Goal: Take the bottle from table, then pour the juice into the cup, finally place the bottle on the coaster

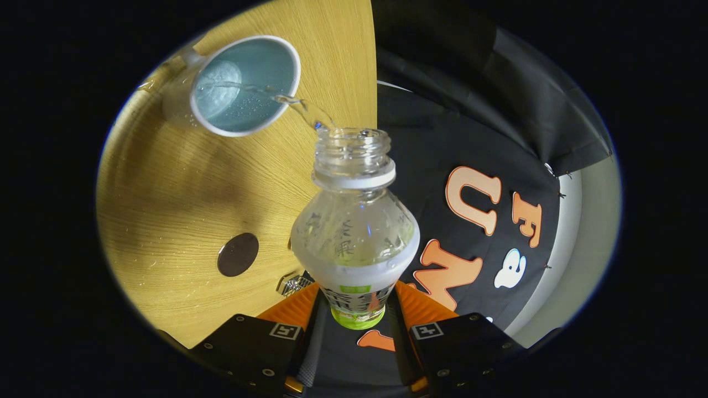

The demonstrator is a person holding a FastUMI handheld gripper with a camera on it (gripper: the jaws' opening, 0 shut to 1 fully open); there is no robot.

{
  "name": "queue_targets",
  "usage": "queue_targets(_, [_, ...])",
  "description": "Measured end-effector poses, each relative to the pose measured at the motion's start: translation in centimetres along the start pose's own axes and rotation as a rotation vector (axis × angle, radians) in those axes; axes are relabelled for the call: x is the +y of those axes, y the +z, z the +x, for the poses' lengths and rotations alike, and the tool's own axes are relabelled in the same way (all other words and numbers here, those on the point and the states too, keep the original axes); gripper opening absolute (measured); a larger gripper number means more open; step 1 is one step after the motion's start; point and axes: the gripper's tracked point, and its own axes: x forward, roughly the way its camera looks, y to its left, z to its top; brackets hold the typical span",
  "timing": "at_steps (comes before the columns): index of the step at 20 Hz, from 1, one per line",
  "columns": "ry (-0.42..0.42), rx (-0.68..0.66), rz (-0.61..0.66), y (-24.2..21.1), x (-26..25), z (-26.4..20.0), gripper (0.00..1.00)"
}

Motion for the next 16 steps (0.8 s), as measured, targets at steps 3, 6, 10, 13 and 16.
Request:
queue_targets(3, [0.005, 0.002, -0.015, -0.06, -0.07, 0.26, 0.58])
queue_targets(6, [0.006, -0.004, -0.036, 0.08, -0.08, 0.5, 0.58])
queue_targets(10, [0.006, -0.011, -0.066, 0.36, -0.34, 0.55, 0.58])
queue_targets(13, [0.007, -0.013, -0.084, 0.37, -0.55, 0.59, 0.58])
queue_targets(16, [0.004, -0.018, -0.094, 0.44, -0.86, 0.65, 0.58])
